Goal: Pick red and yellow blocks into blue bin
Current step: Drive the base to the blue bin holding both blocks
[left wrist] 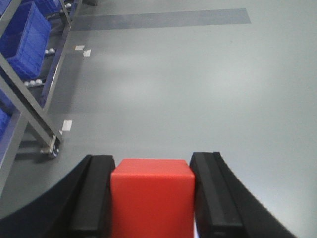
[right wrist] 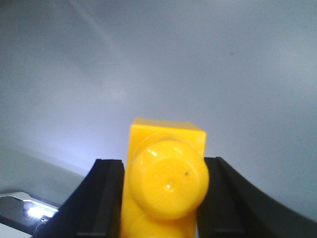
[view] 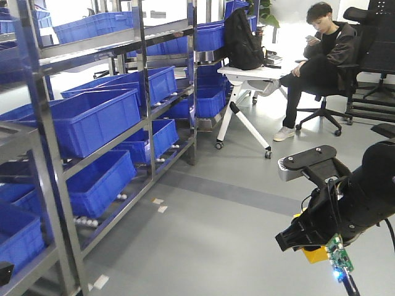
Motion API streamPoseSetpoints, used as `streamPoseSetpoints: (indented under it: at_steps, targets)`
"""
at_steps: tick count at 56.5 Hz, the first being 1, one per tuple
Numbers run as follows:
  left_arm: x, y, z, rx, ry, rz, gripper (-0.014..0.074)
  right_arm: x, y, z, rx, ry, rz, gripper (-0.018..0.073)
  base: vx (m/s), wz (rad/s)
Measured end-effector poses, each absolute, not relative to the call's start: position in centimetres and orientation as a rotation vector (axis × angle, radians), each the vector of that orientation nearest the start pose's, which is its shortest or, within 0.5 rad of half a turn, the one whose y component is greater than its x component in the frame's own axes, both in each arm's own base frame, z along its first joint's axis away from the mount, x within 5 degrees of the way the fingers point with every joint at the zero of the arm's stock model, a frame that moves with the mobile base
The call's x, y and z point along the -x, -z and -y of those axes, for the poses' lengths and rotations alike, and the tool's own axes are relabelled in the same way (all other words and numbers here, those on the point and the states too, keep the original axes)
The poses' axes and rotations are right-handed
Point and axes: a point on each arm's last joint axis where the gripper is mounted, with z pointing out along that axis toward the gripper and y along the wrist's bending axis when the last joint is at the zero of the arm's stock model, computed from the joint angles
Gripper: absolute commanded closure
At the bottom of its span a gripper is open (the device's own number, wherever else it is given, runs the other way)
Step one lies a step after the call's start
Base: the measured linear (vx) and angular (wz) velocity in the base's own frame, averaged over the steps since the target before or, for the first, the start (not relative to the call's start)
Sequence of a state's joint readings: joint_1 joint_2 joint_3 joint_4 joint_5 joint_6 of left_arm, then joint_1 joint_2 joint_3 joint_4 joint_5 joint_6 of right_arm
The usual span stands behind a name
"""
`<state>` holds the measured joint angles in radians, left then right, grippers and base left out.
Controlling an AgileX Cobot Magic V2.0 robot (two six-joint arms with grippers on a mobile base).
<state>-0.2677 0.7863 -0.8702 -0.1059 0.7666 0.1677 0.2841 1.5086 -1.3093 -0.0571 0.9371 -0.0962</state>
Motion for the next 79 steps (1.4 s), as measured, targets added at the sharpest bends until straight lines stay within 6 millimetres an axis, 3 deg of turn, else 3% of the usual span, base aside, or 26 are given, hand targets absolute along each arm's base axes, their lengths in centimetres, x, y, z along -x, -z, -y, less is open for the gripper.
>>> streamPoseSetpoints:
  at_steps: [54,79]
  targets:
    - [-13.95,-36.38,4.52,-0.428,0.181,-2.124,0.0346,-30.64,-32.23,-8.50,0.523,0.008,-2.564,0.0287,0.42,0.03]
    - [-13.96,-36.41,4.52,-0.427,0.181,-2.120,0.0346,-30.64,-32.23,-8.50,0.523,0.008,-2.564,0.0287,0.27,0.27]
